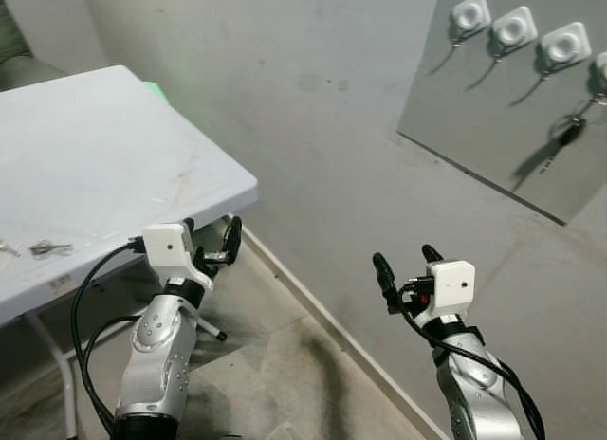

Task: Hang keys on a hook

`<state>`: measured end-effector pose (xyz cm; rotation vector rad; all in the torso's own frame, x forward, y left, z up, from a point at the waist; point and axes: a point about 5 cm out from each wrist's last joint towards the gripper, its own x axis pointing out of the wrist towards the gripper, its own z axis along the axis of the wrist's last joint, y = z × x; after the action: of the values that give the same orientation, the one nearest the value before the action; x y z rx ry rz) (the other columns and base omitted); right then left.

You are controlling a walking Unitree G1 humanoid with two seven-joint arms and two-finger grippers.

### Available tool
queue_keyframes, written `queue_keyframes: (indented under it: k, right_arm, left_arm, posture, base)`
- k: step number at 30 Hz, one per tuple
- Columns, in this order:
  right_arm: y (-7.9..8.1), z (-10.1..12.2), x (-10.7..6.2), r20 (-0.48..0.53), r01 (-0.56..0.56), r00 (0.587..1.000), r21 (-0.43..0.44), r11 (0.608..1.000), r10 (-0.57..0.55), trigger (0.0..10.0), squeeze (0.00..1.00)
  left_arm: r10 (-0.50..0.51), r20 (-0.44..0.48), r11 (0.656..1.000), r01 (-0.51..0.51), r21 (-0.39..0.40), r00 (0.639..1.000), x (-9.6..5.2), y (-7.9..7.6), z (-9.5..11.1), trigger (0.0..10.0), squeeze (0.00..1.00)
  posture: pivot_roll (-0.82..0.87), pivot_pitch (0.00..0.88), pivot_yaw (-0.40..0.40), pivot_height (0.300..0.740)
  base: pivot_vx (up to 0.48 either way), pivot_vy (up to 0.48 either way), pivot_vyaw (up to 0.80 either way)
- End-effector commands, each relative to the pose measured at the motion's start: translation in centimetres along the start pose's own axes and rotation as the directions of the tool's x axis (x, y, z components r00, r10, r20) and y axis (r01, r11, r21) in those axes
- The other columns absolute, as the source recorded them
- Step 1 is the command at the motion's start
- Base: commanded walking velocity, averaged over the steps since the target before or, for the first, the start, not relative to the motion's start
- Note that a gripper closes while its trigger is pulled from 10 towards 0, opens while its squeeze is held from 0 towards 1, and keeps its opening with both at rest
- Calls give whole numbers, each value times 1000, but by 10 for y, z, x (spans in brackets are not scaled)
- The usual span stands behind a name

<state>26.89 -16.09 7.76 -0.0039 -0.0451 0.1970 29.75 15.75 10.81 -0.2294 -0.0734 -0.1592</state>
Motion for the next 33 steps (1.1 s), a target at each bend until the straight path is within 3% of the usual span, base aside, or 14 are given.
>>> queue_keyframes:
  k: [1, 8, 33]
  right_arm:
    - [1, 0, 3, -10, -5, 1000, -5, 1000, 5, 10000, 0]
    - [1, 0, 3, -11, -14, 1000, -6, 1000, 13, 10000, 0]
    - [-2, 2, 0, -26, -31, 999, -12, 999, 31, 10000, 0]
  left_arm:
    - [0, -8, 1000, 0, -4, 1000, 1, 2, -1, 10000, 0]
    - [8, -8, 1000, -8, -16, 1000, 0, 2, -3, 10000, 0]
    - [103, -49, 994, -105, -35, 993, -3, 7, -8, 10000, 0]
  posture:
    - [13, 0, -44, 702]
    - [18, 0, -51, 702]
    - [19, 0, -72, 702]
  base:
    - [-262, 401, 800]
    - [-280, 390, 800]
    - [0, 0, 800]
